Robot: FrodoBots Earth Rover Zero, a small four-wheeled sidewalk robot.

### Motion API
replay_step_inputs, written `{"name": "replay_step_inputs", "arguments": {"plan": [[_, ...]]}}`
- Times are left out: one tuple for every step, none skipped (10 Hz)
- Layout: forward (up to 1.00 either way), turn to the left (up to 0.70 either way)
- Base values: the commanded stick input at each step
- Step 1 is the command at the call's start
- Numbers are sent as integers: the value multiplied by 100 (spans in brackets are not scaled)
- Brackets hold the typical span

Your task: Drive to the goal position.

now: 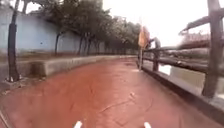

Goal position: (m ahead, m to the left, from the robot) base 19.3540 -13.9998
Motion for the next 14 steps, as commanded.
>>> {"name": "replay_step_inputs", "arguments": {"plan": [[50, 28], [50, 0], [50, 0], [50, 0], [50, 0], [50, 0], [50, 0], [50, 0], [50, 0], [50, 0], [50, 50], [50, 50], [50, 50], [50, 50]]}}
